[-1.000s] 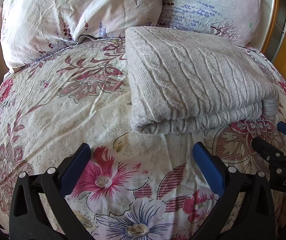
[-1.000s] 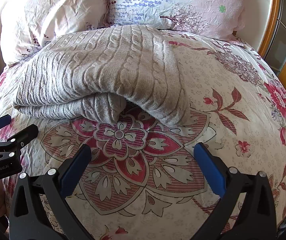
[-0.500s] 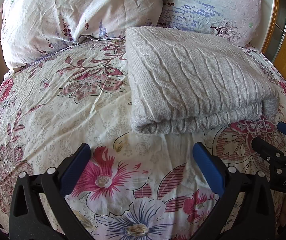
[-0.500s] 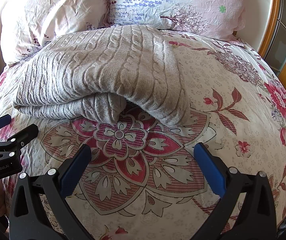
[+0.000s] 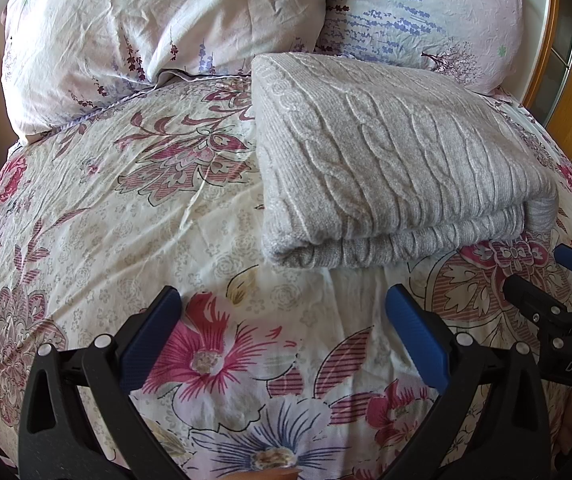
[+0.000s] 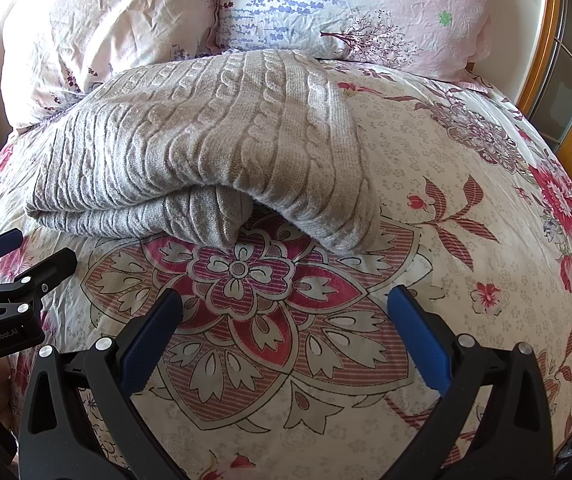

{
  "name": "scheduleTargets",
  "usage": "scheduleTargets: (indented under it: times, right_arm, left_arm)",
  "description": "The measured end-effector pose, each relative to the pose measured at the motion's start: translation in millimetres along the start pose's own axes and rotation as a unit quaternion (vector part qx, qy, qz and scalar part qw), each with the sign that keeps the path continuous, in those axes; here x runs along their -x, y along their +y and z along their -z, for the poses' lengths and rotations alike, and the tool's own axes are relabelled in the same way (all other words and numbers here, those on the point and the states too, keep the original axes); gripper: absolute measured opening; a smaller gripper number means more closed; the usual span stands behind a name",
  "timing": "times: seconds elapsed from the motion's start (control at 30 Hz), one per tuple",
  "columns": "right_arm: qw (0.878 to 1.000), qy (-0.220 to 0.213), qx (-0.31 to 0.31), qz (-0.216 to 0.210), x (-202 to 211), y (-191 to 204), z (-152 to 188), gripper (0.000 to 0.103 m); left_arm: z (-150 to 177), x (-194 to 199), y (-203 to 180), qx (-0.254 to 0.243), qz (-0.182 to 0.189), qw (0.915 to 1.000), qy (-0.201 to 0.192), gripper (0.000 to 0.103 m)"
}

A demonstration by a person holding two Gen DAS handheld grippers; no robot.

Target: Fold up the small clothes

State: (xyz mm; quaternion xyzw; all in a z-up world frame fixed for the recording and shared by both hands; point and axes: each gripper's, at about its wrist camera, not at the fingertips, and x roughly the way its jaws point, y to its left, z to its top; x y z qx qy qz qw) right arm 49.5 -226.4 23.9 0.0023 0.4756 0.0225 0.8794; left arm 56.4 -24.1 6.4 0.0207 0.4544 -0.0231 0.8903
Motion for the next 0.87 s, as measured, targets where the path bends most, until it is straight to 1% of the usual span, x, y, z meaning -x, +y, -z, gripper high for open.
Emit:
scheduleTargets:
  times: [0.87]
  right_arm:
    - [1.0,0.0,-0.001,0.0,-0.4,0.4,-0.6,0.102]
  left_arm:
    - [-0.9,-0.8,-0.2,0.003,-0.004,1.0,0.0,0.101]
